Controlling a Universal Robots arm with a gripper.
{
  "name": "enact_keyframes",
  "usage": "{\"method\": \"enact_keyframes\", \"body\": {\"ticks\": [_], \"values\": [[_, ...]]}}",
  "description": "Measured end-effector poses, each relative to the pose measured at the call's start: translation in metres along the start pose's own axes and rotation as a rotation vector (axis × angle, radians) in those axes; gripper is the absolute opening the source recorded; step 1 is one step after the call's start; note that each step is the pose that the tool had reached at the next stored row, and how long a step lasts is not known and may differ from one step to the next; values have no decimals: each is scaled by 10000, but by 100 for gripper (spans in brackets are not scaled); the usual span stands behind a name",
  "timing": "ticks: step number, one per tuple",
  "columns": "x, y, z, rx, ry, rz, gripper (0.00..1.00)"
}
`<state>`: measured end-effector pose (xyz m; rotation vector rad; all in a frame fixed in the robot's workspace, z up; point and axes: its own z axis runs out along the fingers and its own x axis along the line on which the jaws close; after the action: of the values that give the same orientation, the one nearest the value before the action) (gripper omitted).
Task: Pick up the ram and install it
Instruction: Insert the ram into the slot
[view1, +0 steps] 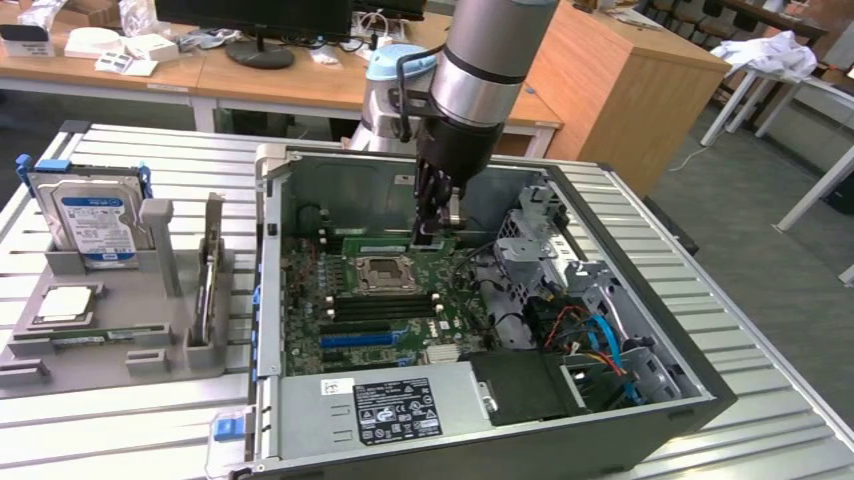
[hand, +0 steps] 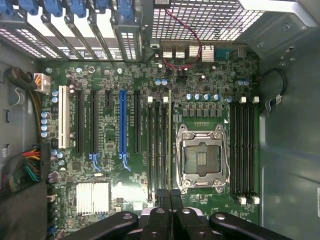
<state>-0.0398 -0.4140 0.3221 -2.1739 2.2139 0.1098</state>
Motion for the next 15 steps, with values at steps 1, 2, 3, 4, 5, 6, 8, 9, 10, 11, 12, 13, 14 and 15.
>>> {"method": "enact_keyframes", "body": {"ticks": [1, 2, 3, 4, 5, 6, 8, 9, 10, 11, 12, 13, 14, 15], "values": [[1, 0, 8, 12, -10, -1, 11], [1, 0, 16, 25, -20, -1, 11], [2, 1, 25, 41, -31, -1, 11], [3, 0, 34, 55, -41, -4, 11], [3, 0, 43, 69, -52, -5, 11], [4, 0, 51, 83, -61, -6, 11], [5, 0, 69, 113, -78, -8, 11], [6, 0, 77, 125, -84, -10, 11], [7, -1, 84, 136, -90, -12, 11], [7, -1, 91, 144, -97, -12, 11], [7, -1, 96, 149, -100, -12, 11], [7, -1, 97, 149, -98, -12, 11], [8, 0, 97, 149, -98, -12, 11], [8, 0, 97, 149, -97, -12, 11]]}}
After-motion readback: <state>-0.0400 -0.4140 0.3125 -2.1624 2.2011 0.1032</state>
